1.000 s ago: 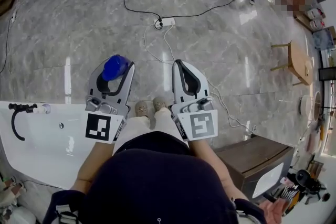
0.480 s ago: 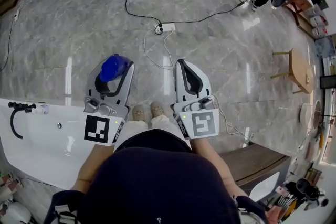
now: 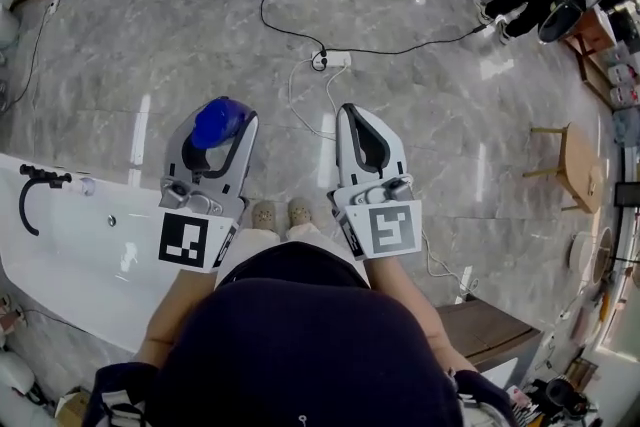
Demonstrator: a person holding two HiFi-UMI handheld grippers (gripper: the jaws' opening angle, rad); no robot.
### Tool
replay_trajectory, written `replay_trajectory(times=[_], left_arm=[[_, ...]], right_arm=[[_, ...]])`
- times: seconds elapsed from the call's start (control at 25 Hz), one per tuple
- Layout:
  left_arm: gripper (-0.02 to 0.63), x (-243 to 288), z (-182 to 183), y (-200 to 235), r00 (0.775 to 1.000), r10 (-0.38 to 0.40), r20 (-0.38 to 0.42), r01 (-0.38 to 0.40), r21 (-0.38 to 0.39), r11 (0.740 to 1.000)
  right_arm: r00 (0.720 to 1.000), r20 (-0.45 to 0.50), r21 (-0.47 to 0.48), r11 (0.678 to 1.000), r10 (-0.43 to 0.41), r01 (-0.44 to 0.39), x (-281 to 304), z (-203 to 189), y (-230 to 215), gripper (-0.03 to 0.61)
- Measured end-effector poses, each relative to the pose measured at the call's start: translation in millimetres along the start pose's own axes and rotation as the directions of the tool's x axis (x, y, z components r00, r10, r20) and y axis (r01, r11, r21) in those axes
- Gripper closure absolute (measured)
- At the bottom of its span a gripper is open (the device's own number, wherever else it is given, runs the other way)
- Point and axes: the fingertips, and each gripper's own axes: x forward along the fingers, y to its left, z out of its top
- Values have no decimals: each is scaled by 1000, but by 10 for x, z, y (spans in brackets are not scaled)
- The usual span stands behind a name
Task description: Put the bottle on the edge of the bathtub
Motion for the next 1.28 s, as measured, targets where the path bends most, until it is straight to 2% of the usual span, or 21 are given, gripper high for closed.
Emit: replay_trajectory(times=[0.16, 0.32, 0.4, 0.52, 0.6, 0.68, 0.76, 0.88, 1.0, 1.12, 1.28], left_arm=[[460, -200, 58, 179, 994, 109, 1, -109, 31, 994], [460, -529, 129, 448, 968, 252, -5, -251, 62, 966], [460, -780, 160, 570, 940, 342, -7, -340, 77, 937], [460, -1170, 210, 711, 878, 478, -16, -474, 96, 875], [460, -1444, 271, 813, 828, 560, -10, -556, 108, 824], [460, -1754, 336, 940, 767, 641, 1, -637, 122, 762], [460, -2089, 381, 1029, 695, 719, 9, -714, 132, 688], [460, -2550, 430, 1044, 572, 820, 18, -813, 141, 565], [460, -2888, 487, 964, 466, 885, 23, -877, 141, 459], [460, -3196, 544, 867, 378, 925, 40, -918, 145, 369], [460, -3608, 553, 710, 286, 958, 29, -951, 130, 280]], right_arm=[[992, 25, -3, 992, 126, -126, 209, 55, 261, 577], [958, 65, -15, 960, 279, -279, 446, 184, 684, 577], [932, 76, -13, 935, 356, -356, 526, 219, 934, 578], [882, 41, -14, 883, 469, -469, 588, 193, 1288, 577], [834, 75, -13, 836, 547, -548, 629, 268, 1572, 578], [770, 127, -15, 777, 625, -629, 686, 368, 1914, 577], [701, 144, -22, 710, 699, -704, 706, 410, 2264, 577], [587, 160, -28, 598, 794, -801, 653, 458, 2723, 578], [500, 159, -24, 509, 852, -860, 555, 499, 3029, 578], [413, 167, -37, 424, 895, -905, 406, 547, 3305, 577], [334, 160, -46, 345, 929, -938, 152, 552, 3647, 577]])
